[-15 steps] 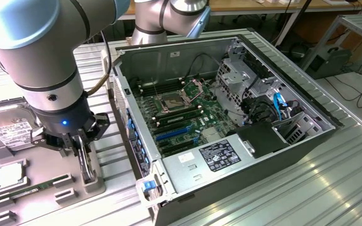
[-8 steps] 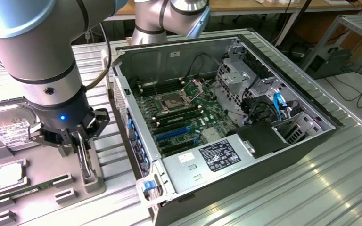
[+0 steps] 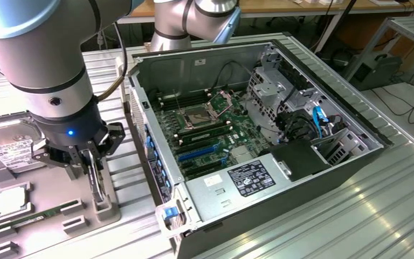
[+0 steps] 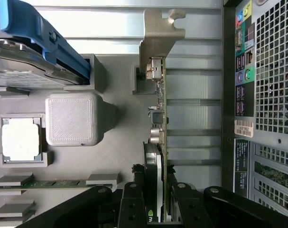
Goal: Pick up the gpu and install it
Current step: 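Pick up the gpu and move the gpu toward the slot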
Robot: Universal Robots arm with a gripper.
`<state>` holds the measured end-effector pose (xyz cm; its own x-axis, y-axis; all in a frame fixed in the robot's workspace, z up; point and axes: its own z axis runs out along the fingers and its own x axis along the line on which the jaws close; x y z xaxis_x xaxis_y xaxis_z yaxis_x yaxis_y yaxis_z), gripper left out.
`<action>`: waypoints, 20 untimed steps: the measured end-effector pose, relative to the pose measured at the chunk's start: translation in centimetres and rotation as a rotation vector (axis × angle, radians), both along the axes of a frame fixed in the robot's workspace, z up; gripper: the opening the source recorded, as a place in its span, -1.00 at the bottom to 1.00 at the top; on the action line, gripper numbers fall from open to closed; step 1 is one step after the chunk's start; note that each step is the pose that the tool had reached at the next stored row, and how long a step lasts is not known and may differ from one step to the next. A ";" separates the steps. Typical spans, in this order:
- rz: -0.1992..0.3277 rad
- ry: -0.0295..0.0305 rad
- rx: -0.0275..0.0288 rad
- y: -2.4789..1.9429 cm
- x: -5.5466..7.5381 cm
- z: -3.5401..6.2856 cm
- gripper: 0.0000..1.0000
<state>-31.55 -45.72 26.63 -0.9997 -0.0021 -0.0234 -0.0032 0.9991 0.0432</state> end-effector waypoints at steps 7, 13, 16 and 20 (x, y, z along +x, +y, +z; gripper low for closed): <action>0.000 0.0001 0.0000 0.00 0.0 0.30 -0.45; 0.000 -0.0001 0.0001 0.00 0.0 0.90 -0.45; 0.000 -0.0001 0.0005 0.00 0.0 1.23 -0.45; 0.000 -0.0001 0.0005 0.00 0.0 1.68 -0.45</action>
